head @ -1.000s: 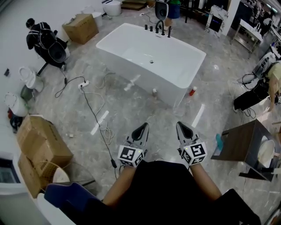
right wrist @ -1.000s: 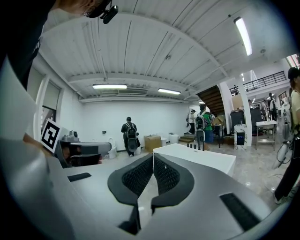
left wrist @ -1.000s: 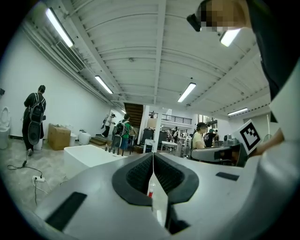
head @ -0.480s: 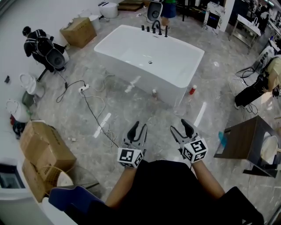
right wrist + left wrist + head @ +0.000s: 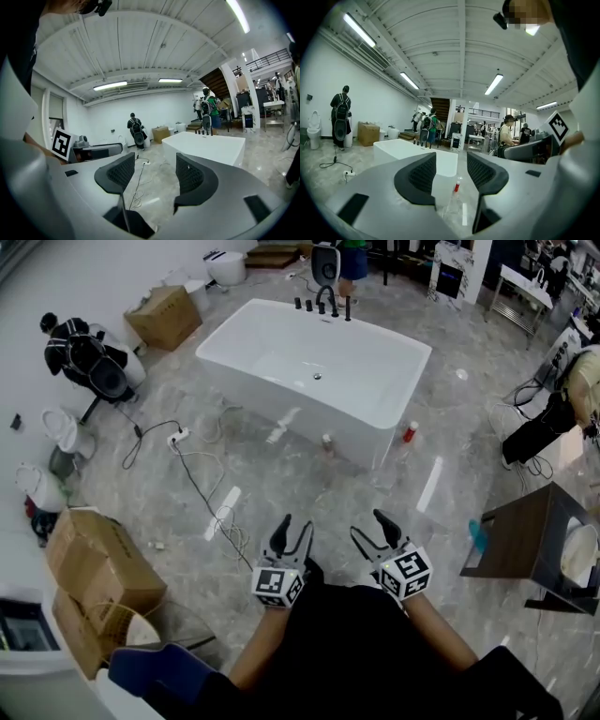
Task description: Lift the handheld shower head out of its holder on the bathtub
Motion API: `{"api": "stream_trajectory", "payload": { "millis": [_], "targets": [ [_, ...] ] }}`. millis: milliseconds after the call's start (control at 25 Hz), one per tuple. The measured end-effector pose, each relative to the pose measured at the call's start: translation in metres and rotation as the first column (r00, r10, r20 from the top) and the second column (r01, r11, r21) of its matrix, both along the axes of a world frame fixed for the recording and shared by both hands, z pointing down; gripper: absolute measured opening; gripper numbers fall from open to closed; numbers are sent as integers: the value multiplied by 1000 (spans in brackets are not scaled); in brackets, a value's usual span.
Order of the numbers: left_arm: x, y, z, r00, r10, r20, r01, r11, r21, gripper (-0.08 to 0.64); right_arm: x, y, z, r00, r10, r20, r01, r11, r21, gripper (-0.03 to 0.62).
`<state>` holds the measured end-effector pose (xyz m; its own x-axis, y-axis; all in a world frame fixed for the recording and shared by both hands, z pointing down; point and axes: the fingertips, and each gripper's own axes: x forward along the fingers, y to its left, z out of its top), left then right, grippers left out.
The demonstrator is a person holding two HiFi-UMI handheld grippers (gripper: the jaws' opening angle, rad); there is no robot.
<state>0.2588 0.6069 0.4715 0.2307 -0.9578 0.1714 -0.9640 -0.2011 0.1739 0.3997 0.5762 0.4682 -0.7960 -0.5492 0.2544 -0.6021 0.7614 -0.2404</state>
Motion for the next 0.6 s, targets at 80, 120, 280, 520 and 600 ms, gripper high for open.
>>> {"api": "stream_trajectory", "payload": {
  "millis": [80,120,280,520,600],
  "targets": [
    [1,-2,3,1000,11,-3,-11,1000,-14,186,-1,3,6,1000,-1,-3,1,1000,-24,241],
    [1,-5,4,1000,17,-7,-17,1000,-19,190,-1,4,9,1000,-4,-7,4,999,-32,241],
    [-15,-26,6,999,38,-14,-39,999,-28,193,-12,-7,16,1000,0,-24,-1,999,-43,241],
    [-49,-81,13,998,23,-55,-23,1000,-3,193,-17,-79,33,991,106,-84,-111,992,-55,241],
    [-72,-103,13,998,27,-54,-27,1000,-8,194,-28,-114,33,986,145,-81,-150,987,-58,241]
  ]
}}
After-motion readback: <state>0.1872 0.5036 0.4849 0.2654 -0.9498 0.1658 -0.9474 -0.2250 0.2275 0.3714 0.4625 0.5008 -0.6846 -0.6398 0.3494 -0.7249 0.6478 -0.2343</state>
